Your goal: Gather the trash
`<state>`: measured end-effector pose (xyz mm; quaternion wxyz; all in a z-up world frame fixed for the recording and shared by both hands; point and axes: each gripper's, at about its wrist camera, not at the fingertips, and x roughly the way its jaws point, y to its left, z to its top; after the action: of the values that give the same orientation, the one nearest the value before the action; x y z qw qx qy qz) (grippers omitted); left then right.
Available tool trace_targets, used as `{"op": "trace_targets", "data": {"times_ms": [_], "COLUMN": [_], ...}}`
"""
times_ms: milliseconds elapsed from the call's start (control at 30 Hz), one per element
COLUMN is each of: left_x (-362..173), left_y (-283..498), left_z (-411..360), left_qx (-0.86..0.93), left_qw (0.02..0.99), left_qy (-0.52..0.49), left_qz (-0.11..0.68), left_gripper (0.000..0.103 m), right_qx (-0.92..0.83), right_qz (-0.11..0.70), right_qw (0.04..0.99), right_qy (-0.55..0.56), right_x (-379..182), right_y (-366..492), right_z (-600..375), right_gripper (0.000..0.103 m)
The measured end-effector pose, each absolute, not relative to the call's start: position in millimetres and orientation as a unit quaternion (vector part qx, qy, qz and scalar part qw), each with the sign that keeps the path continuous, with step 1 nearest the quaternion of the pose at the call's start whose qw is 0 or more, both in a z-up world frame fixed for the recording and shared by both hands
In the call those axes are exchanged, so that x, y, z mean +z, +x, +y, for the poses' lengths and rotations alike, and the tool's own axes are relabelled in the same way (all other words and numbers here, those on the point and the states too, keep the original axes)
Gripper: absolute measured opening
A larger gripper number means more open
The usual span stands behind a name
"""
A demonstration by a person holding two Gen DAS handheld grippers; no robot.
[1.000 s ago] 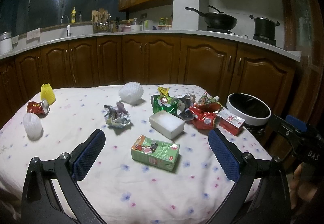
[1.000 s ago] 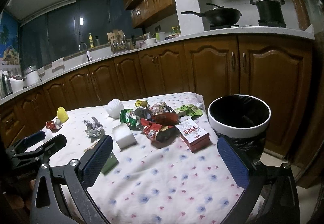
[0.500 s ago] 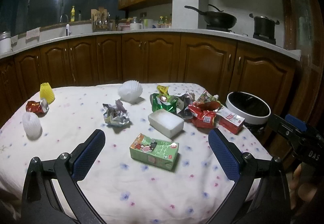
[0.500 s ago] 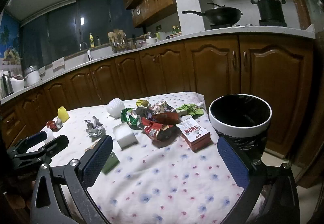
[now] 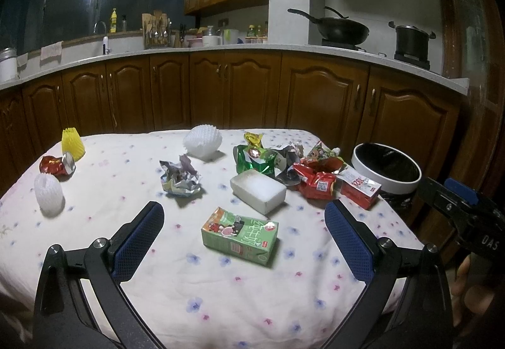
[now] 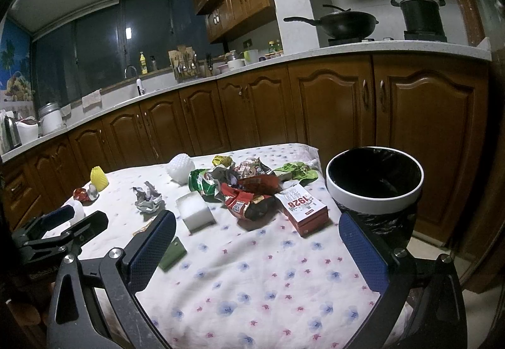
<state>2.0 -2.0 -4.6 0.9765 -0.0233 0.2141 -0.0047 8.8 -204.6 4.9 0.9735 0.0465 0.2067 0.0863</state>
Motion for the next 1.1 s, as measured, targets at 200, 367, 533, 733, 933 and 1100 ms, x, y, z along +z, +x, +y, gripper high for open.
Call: {"op": "trace_targets", "data": {"times_ms": [200, 367, 533, 733, 933, 1100], "left_x": [-7, -14, -23, -40, -59, -74], "left_y": [1, 4, 13, 34, 66, 100], "left_z": [-3, -7, -5, 2, 7, 22], "left_qx": [-0.005, -0.006, -0.01, -0.017, -0.025, -0.03], "left_qw": [0.976, 0.975, 0.967, 0.948, 0.92, 0.887], "left_qy": [-0.024, -0.025, -0.041, -0.072, -0.105, -0.167], "left_qz": [0.214, 0.222, 0.25, 0.311, 0.377, 0.429], "left_gripper": [0.103, 0.103, 0.103, 0.103, 0.103, 0.103], "right_qx": [0.086, 0.087, 0.089, 0.097, 0.105, 0.112], "right_qz": [0.207, 0.208, 0.215, 0.238, 0.276, 0.315], "right_qw": [0.973, 0.973, 0.972, 0.966, 0.955, 0.942], "right_qy": [0.047, 0.047, 0.044, 0.031, 0.027, 0.032], "right_x": [5, 4, -2, -11, -24, -36], "right_y": [9, 10, 9, 20, 53, 84], "right_z": [-205, -205, -198, -196, -211, -226], "right_gripper": [0.103, 0.103, 0.103, 0.103, 0.103, 0.102]}}
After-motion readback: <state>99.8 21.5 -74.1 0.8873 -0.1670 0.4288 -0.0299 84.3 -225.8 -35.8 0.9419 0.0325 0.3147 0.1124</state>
